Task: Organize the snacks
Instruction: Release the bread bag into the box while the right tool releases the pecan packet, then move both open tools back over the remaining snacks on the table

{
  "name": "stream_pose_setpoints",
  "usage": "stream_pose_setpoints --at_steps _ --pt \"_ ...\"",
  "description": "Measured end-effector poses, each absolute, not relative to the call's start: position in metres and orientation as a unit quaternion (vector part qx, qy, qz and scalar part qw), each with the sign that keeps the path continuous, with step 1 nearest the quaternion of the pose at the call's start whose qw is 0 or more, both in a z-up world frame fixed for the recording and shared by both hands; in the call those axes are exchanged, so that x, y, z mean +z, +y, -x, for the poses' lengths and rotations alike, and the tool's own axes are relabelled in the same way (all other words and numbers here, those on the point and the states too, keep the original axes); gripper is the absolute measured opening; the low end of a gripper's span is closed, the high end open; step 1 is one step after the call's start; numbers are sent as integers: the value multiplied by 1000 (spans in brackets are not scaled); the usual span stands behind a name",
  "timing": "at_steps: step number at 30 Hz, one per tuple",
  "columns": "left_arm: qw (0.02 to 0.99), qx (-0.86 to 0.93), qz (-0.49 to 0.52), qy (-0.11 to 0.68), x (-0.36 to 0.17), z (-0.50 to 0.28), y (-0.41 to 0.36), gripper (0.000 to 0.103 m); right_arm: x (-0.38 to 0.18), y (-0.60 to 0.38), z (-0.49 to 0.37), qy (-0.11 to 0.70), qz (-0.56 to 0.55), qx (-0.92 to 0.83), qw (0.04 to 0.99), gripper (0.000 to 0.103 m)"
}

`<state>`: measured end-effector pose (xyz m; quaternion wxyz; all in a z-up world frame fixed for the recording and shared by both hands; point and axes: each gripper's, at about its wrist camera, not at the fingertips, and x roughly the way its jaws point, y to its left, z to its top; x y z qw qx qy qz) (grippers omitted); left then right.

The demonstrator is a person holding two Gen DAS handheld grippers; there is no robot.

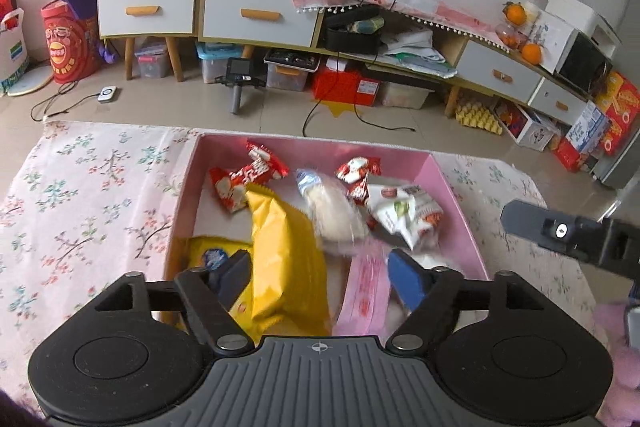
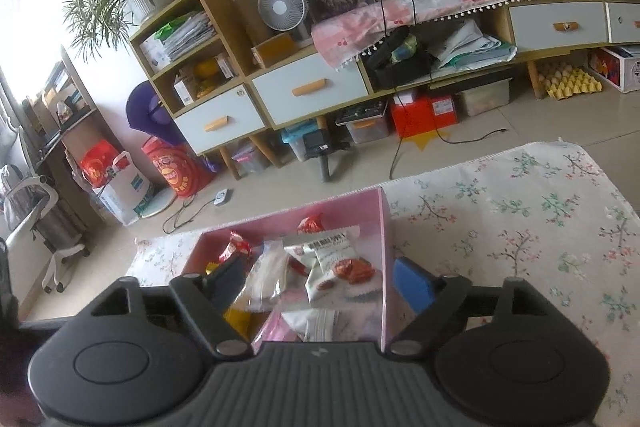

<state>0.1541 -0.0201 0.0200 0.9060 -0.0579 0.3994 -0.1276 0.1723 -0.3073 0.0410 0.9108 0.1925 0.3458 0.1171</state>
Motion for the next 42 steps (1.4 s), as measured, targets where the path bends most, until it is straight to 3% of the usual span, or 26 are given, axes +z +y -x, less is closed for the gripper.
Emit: stream_pose_setpoints --at_steps 9,27,42 --pt "910 -124 37 395 27 -116 -11 95 50 -301 -151 368 -180 110 906 88" --pt "909 -130 -25 396 1 -47 -10 100 36 -295 -102 386 -137 110 906 92" --pt "915 -138 9 378 -29 -28 -10 100 -7 -301 -83 412 -54 88 905 92"
